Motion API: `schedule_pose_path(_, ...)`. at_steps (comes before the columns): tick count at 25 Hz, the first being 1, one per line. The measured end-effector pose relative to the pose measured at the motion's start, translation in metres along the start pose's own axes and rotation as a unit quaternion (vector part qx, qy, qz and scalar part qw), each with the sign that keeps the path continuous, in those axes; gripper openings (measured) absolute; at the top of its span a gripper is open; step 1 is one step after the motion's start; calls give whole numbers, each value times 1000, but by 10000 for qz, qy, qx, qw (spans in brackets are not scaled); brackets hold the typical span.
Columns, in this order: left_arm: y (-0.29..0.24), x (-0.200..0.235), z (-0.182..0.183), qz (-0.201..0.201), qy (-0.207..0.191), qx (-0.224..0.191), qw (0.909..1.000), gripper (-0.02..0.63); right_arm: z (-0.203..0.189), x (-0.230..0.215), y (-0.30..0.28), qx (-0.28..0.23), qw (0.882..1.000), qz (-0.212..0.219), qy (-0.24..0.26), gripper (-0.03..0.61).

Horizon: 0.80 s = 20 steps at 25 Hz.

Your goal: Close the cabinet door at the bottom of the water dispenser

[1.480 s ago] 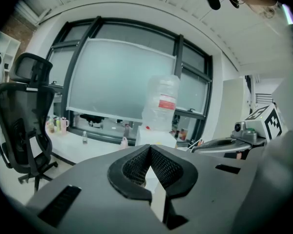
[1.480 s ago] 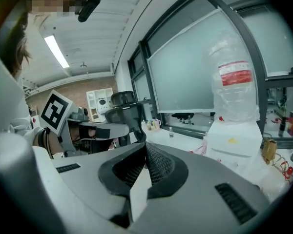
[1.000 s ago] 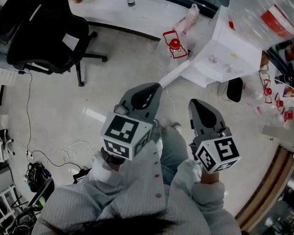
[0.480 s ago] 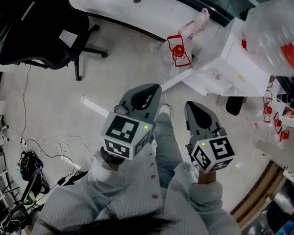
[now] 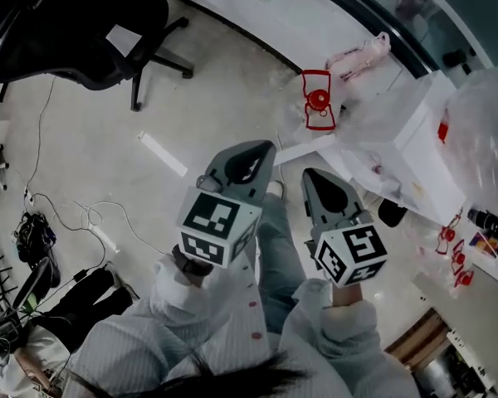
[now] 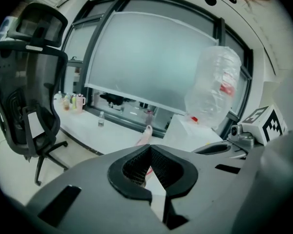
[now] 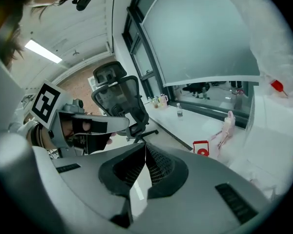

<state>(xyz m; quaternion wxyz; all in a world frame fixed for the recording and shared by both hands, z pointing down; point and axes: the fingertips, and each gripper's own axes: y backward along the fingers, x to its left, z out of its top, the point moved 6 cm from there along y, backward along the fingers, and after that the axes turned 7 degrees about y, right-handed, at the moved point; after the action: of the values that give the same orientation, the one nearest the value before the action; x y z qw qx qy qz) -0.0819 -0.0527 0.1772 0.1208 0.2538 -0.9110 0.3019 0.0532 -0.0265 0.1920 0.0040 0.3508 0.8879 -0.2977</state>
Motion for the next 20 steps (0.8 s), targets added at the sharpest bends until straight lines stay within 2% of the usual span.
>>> schedule_pose_path(6, -17, 29, -35, 304, 199, 271, 9990, 11, -31, -10, -43, 264, 9994, 179, -130, 15)
schedule_pose_path(11, -38, 45, -73, 374, 404, 450, 9975, 11, -74, -13, -77, 485, 9982, 288, -191, 15)
schedule_pose_path(20, -59, 98, -146, 523, 828, 836, 9917, 11, -141, -16, -140, 921, 9951, 124, -347, 15)
